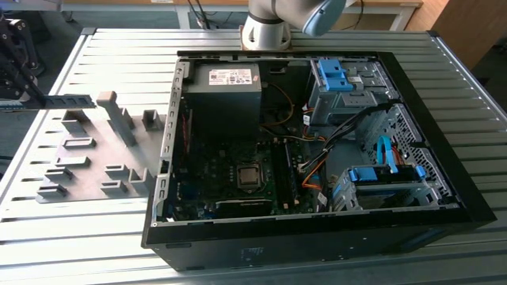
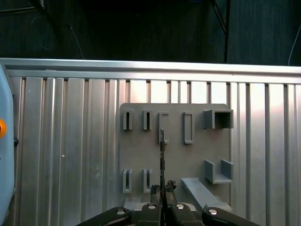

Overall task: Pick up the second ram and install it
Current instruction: 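Pick up the second ram and move it above second insertion slot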

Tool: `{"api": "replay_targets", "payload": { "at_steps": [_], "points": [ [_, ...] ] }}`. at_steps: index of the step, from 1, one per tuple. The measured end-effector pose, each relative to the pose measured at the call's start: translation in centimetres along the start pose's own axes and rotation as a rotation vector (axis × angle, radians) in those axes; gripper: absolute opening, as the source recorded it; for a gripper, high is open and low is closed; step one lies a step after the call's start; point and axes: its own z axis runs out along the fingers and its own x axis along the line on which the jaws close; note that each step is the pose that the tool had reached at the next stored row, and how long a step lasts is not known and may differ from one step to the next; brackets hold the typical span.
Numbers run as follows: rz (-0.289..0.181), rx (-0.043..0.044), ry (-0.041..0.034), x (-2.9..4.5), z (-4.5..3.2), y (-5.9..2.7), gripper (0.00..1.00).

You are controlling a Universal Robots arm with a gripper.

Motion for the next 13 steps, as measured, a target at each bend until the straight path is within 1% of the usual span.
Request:
{"api": "replay_targets", "payload": {
  "at_steps": [6, 13],
  "points": [
    [0.000, 0.0001, -0.0001, 0.00, 0.00, -0.13, 0.14],
    [0.000, 0.0000, 0.0000, 0.00, -0.02, -0.65, 0.14]
  ]
}}
